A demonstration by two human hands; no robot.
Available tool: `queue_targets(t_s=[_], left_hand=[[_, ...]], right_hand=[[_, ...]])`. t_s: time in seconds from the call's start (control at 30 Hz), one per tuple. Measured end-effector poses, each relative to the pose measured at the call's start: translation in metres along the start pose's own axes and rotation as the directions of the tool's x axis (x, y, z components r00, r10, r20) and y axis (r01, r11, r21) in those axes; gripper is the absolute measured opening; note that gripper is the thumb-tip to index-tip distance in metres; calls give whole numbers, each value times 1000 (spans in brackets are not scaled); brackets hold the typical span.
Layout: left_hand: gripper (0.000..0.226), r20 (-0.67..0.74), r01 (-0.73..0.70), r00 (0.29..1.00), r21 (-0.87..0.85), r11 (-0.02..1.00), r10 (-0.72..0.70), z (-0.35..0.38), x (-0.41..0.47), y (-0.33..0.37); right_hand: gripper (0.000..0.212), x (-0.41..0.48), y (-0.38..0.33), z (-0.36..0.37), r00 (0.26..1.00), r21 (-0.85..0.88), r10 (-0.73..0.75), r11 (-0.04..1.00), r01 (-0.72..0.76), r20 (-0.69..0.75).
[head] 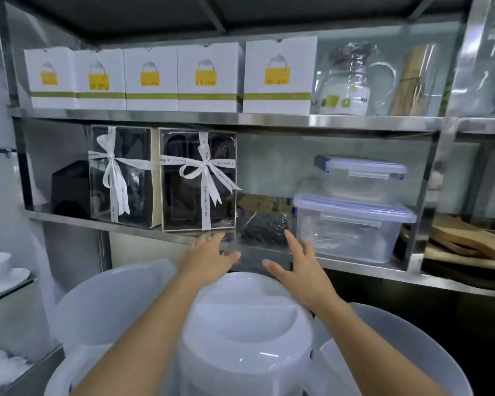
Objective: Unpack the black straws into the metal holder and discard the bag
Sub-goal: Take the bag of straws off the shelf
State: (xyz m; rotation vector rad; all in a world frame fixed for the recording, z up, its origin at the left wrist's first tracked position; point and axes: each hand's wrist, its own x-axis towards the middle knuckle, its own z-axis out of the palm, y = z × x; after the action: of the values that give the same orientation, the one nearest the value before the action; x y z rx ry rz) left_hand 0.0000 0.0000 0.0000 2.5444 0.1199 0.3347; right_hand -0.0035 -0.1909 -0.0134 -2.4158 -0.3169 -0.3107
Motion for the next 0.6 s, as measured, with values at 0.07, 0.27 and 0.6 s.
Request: queue_targets(t_s=[0.07, 0.27, 0.6], left_hand=[[60, 156, 60, 987, -219, 974, -26, 5, 7, -4], [54, 208, 48, 977, -433, 900, 48, 5, 5, -2], [35, 155, 110, 988, -656, 747, -9, -12, -13, 5]], right_hand=[[83, 5, 2, 2, 994, 186, 58, 980, -74, 93], [62, 7, 3, 2, 962, 456, 128, 860, -229, 241], [8, -8, -16, -23, 993, 663, 114, 742, -101, 24]])
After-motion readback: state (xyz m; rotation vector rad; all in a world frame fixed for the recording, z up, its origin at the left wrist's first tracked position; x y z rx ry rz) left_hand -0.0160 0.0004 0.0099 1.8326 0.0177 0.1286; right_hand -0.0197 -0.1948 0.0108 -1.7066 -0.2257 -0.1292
